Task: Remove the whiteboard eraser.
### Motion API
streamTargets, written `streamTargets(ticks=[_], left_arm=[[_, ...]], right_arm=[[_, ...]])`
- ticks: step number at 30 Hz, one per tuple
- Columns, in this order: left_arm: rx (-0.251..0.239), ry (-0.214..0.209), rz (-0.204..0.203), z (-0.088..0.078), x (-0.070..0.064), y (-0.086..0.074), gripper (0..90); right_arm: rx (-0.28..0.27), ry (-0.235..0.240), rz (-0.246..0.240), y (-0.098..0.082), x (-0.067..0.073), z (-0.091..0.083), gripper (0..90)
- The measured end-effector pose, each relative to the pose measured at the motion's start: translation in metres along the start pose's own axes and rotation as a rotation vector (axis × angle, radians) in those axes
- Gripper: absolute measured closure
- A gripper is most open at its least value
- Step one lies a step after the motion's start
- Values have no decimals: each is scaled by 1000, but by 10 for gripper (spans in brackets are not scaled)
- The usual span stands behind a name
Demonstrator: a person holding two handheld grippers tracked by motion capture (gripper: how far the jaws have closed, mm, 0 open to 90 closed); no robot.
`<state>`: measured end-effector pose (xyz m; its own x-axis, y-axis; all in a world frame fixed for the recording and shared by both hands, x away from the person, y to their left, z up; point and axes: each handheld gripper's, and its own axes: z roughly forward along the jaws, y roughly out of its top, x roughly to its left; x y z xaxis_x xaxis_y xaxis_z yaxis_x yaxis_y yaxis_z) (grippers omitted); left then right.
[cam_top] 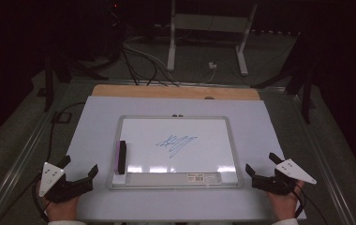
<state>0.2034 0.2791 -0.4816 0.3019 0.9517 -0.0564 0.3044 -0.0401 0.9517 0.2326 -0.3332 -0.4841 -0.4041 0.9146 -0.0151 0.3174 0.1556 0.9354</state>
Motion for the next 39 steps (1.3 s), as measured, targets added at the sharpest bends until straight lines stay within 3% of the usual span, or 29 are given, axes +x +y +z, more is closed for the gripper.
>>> streamTargets(ticks=[6, 14, 27, 35, 39], left_arm=[[40, 20, -8, 0, -2, 1, 6], [36, 18, -21, -3, -4, 9, 6], [84, -55, 2, 8, -12, 27, 7], [99, -80, -44, 19, -10, 30, 13], [111, -84, -46, 25, -12, 30, 13]], right_arm=[[-21, 0, -16, 1, 3, 0, 0], [-35, 7, -3, 2, 3, 0, 0], [-16, 11, 19, 1, 1, 0, 0], [-2, 2, -4, 1, 2, 1, 0], [-3, 0, -7, 1, 2, 1, 0]])
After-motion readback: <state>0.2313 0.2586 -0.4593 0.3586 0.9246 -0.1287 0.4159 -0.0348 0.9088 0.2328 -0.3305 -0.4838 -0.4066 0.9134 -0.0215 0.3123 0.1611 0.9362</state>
